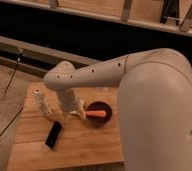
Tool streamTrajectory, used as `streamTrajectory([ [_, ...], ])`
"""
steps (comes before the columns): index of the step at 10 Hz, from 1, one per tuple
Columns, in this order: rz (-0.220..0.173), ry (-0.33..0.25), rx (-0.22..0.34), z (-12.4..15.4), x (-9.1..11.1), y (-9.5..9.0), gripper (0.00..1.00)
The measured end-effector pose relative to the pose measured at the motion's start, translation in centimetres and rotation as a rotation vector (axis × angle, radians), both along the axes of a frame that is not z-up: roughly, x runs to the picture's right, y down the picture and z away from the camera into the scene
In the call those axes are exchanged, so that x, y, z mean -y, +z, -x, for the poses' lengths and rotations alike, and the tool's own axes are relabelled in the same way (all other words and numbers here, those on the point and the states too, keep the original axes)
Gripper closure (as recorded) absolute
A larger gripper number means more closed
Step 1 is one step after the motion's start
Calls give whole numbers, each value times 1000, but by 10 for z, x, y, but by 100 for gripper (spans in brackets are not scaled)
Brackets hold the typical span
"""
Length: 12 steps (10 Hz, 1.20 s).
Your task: Knock the eraser over
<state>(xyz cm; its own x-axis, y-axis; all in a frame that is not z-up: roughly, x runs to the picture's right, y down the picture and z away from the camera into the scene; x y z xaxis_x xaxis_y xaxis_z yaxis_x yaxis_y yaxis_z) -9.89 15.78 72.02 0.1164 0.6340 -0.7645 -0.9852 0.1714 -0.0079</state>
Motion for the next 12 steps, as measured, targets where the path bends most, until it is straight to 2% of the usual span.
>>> streamTrajectory([
  [3, 58, -65, -25, 6, -23, 18, 35],
  [4, 65, -72, -30, 6, -25, 21, 35],
  [5, 95, -99, -49, 8, -37, 34, 35],
  [8, 132, -126, -74, 10, -48, 53, 35],
  [12, 165, -147, -46, 28, -56, 67, 35],
])
